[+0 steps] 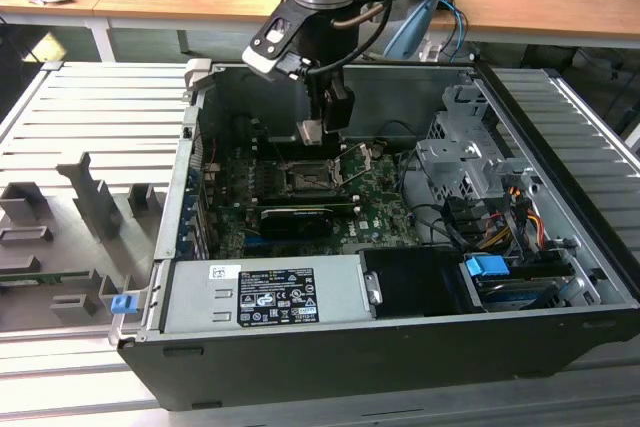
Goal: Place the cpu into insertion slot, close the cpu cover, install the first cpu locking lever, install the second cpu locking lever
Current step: 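Place the cpu into insertion slot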
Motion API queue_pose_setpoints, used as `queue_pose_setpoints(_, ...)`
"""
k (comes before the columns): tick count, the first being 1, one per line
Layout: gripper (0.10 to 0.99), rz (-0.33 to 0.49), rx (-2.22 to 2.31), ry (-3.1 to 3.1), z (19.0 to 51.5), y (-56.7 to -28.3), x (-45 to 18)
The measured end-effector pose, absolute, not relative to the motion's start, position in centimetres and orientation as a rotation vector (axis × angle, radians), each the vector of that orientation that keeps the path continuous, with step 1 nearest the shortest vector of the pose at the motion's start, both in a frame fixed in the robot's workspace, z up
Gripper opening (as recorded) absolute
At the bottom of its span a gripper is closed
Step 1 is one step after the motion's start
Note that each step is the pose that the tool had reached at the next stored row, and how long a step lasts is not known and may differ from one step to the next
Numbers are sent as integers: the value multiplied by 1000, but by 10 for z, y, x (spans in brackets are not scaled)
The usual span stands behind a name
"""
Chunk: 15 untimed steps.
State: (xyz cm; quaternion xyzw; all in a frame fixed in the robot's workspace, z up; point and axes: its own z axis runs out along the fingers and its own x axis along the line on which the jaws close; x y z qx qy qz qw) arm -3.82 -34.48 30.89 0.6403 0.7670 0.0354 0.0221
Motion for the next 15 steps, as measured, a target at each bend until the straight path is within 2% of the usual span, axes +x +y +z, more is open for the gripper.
queue_pose_setpoints(8, 533, 90, 1981, 2364, 295, -345, -38)
queue_pose_setpoints(15, 533, 110, 2038, 2286, 286, -345, -39)
